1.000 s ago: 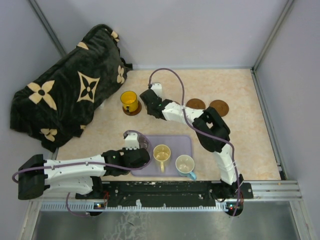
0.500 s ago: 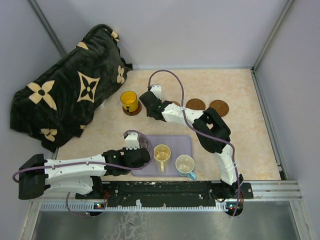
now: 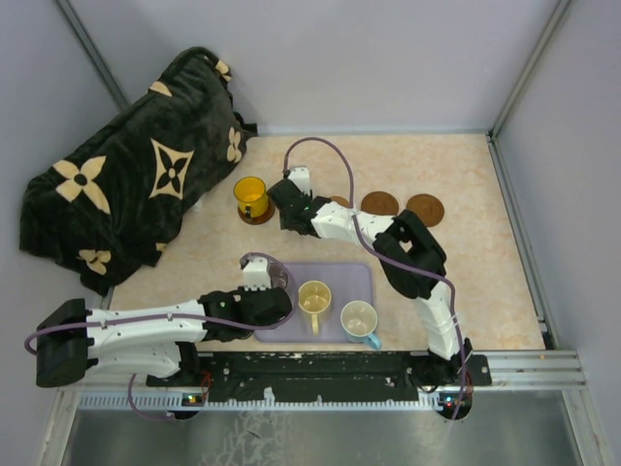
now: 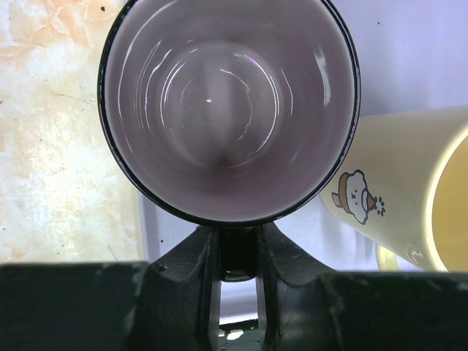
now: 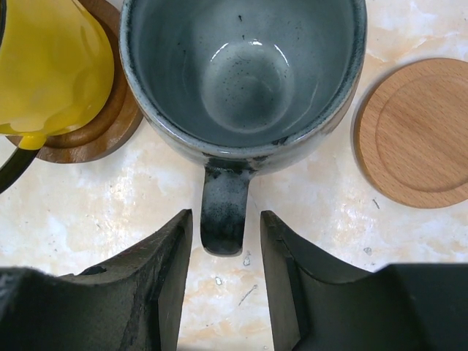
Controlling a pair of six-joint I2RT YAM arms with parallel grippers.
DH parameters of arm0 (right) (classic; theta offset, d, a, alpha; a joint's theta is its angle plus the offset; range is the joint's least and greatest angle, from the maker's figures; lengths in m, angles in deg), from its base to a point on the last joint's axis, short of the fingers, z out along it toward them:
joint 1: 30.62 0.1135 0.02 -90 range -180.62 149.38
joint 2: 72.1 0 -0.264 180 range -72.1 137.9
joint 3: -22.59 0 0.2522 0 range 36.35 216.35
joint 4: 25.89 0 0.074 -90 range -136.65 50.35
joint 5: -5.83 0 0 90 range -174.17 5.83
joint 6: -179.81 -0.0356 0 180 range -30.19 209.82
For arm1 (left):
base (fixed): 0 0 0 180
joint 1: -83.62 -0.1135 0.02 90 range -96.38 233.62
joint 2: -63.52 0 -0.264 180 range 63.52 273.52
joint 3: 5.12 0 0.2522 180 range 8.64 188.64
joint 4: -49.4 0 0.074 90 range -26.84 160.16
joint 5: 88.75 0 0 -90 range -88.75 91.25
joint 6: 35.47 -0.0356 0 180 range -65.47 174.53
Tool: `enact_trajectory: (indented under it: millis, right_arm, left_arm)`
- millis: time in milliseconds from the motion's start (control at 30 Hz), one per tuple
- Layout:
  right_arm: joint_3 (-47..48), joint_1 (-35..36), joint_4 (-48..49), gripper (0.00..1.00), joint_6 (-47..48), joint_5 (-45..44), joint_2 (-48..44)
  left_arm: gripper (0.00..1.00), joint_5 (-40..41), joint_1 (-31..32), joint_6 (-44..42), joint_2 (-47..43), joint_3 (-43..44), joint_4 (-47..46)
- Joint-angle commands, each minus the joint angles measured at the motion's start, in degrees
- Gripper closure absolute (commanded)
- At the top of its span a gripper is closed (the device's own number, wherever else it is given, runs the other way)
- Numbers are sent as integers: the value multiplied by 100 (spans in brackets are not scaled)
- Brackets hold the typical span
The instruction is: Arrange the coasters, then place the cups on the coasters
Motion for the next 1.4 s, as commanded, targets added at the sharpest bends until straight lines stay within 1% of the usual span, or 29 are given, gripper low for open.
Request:
enact_trajectory:
  millis: [0,267,300,367,400,500,567,800,1033,1133,1233,1367]
  right_arm:
    - [314,92,39,58,-1,-178,-167]
    - [268,123,-104,56,-50,-231,-260]
    - [256,139,-151,53,-48,-245,-314]
    - [239,178,-251,40,-47,-338,-427]
    - [233,198,-315,36,-51,-425,-505]
    - [115,238,-388,26,26,-587,-854]
    - [-18,242,-385,23,92,-602,-1152]
    - [-464,251,-759,22,354,-607,-2340]
    - [-1759,236,-1409,20,789,-480,-4153]
    - [-2294,239,-1891,21,849,-212,-4787]
    - [-2842,238,-2230,24,858,271,-5497]
    - [-3219,239,-2726,28,770,897,-6208]
  left_arm:
    - [91,-78,20,192,72,-54,294]
    - [91,-80,26,185,74,-23,318]
    - [91,-80,24,190,68,-19,320]
    - [91,-59,28,180,64,-2,336]
    - [91,-52,26,179,57,7,350]
    - [88,-14,30,190,1,27,386]
    - [86,4,27,186,-34,40,405]
    - [82,85,39,89,-142,243,502]
    - [79,168,55,69,-321,342,569]
    - [78,140,61,56,-324,337,549]
    - [78,128,61,86,-213,297,503]
    - [78,18,61,78,-7,276,305]
